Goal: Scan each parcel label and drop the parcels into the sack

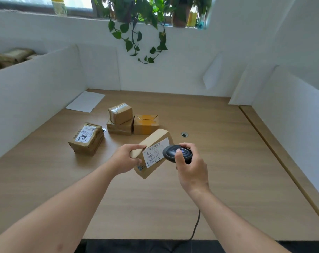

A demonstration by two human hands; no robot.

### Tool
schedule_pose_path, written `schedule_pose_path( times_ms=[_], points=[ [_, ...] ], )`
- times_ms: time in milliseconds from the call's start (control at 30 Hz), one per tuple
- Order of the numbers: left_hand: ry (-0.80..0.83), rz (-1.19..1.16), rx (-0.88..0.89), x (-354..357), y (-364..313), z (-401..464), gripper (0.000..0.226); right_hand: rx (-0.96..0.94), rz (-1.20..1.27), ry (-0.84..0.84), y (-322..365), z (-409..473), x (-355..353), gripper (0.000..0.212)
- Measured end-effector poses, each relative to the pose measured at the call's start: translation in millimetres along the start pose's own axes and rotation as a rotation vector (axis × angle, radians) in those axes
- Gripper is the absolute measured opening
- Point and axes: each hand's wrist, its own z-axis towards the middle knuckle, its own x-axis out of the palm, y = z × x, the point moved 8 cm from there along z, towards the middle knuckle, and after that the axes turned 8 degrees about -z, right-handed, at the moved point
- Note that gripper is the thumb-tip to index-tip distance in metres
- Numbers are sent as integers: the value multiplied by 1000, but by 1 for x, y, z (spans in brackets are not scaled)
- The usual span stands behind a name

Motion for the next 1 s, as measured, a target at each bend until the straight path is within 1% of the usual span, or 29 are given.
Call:
schedule_pose_path(
  times_ms=[200,333,433,600,700,867,1000],
  points=[
    [-104,3,38,15,-23,-46,58,-65,79,52,-4,-16,-29,33],
    [-227,-126,86,26,-29,-92,60,-127,125,142,-2,-35,-33,35],
    [-305,-162,96,31,-21,-135,62,-176,153,244,-1,-59,-22,26],
    [-419,-192,30,27,19,-223,60,-249,212,427,12,-120,9,19],
    [-497,-185,-34,16,52,-280,59,-281,248,547,28,-164,31,19],
    [-679,-215,-136,-12,117,-376,61,-334,229,693,50,-240,70,17],
    [-741,-276,-165,-36,163,-442,60,-338,215,780,66,-305,106,17]
  ],
)
